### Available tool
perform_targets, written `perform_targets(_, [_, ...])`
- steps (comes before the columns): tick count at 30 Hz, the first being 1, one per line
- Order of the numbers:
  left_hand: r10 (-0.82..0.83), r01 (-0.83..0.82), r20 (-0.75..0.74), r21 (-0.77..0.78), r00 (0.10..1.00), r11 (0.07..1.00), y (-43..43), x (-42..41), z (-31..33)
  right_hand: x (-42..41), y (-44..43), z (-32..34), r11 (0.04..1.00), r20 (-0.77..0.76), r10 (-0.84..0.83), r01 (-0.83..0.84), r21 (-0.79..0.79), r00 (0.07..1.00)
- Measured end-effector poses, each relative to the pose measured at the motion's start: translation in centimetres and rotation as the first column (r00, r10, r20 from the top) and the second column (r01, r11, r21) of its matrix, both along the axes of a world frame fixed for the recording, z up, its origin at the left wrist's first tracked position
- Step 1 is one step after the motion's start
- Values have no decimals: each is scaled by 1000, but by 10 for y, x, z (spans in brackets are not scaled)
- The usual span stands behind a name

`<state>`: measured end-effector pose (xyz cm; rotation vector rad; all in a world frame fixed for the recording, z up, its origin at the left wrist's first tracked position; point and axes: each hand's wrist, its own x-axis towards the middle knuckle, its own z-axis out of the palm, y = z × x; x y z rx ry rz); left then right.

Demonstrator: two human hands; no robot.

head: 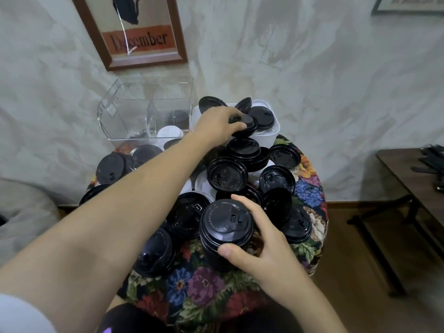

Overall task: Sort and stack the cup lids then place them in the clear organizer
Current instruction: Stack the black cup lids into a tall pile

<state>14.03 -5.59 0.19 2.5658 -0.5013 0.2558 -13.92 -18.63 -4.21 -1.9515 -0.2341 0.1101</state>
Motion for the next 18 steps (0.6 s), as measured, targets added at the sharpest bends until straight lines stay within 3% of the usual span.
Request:
perform_targets(6, [53,-41,46,-221,998,974,21,-28,15,0,0,-3,1000,40,5,-6,13,999])
perform_targets(12, [3,7,15,-567,1000,824,68,-122,18,0,1,-3,998,47,18,-20,59,999])
perform_targets(15, [-56,31,-21,-615,998,788,88,-193,4,-1,2,-3,997,60,13,-18,77,998])
perform_targets(18, [-112,72,-35,-574,993,816,93,-244,-10,-1,3,-1,996,67,11,-17,85,998])
